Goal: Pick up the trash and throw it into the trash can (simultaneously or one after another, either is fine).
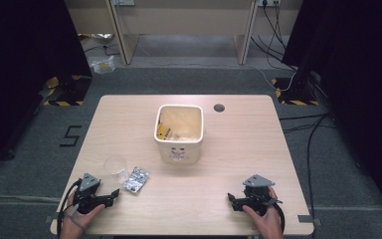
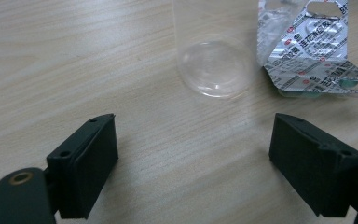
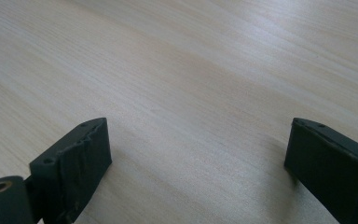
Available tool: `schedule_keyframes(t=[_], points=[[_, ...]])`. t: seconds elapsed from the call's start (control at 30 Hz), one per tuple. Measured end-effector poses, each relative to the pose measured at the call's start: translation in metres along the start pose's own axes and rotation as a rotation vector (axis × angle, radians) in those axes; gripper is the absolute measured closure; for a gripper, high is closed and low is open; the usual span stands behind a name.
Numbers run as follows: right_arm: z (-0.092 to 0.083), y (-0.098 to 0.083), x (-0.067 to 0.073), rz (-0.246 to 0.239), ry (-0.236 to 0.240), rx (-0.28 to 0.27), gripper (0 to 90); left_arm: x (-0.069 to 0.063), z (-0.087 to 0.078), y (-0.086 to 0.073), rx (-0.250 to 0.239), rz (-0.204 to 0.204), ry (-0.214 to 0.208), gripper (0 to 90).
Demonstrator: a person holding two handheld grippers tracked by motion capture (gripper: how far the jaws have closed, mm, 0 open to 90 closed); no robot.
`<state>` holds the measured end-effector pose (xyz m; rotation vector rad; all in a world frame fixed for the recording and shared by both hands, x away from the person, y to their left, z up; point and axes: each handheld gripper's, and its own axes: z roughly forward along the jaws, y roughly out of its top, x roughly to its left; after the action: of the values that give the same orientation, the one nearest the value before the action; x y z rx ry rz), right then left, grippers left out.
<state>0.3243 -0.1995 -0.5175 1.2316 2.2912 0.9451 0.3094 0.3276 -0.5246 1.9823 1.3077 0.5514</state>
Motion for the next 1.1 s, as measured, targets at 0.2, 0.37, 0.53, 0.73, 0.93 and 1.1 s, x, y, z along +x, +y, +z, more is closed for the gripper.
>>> schedule_keyframes(t=[0.2, 0.37, 0.53, 0.73, 0.93, 1.1], points=[[0.000, 0.000, 0.000, 0.000, 0.000, 0.000, 7.0, 0.000, 0.000, 0.000, 0.000, 0.000, 0.000, 14.2], [0.000, 0.000, 0.000, 0.002, 0.000, 0.000, 7.0, 0.000, 0.000, 0.000, 0.000, -0.001, -0.001, 14.2], [0.000, 0.000, 0.000, 0.003, -0.001, 0.000, 7.0, 0.000, 0.000, 0.000, 0.000, 0.001, -0.006, 14.4], [0.001, 0.001, 0.000, 0.003, -0.004, 0.000, 6.9, 0.001, 0.000, 0.000, -0.003, -0.006, -0.013, 14.7], [0.001, 0.001, 0.000, 0.004, -0.005, 0.000, 6.9, 0.003, -0.007, 0.001, -0.027, -0.034, -0.034, 15.4], [0.001, 0.001, -0.001, 0.004, -0.004, 0.000, 6.6, 0.002, -0.018, 0.009, -0.051, -0.034, -0.037, 15.4]])
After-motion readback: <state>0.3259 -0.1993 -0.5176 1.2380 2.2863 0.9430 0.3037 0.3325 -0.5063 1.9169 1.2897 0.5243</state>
